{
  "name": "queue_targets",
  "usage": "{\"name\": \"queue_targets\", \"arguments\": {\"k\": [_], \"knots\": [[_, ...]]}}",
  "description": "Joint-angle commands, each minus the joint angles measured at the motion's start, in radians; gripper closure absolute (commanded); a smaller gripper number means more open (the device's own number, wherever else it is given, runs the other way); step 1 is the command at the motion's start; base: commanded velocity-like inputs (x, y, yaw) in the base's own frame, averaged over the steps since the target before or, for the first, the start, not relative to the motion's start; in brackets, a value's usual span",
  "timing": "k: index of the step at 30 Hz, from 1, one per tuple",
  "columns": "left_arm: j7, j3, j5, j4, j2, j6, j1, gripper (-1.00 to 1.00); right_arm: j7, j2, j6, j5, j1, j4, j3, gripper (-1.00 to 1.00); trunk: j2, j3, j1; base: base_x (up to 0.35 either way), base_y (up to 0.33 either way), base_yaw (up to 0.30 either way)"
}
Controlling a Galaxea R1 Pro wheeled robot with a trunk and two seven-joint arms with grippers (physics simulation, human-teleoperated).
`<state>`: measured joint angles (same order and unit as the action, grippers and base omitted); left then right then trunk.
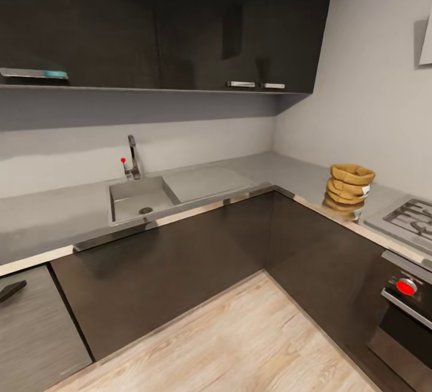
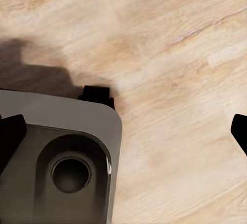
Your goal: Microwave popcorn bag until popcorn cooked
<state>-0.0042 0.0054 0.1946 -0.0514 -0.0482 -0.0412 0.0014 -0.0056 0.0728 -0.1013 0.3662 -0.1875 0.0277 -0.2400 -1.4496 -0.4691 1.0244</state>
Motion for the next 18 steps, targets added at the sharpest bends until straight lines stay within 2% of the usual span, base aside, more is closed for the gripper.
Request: {"name": "queue_targets", "arguments": {"k": [1,18], "knots": [[0.000,0.000,0.006,0.000,0.000,-0.002,0.000,-1.00,-0.001,0.000,-0.006,0.008,-0.001,0.003,-0.008,-1.00,0.000,-0.001,0.001,0.310,0.156,0.000],[0.000,0.001,0.006,0.000,-0.001,-0.003,0.000,-1.00,-0.004,-0.001,-0.004,0.011,-0.001,0.003,-0.008,-1.00,0.000,-0.001,0.001,0.310,0.155,0.000]]}}
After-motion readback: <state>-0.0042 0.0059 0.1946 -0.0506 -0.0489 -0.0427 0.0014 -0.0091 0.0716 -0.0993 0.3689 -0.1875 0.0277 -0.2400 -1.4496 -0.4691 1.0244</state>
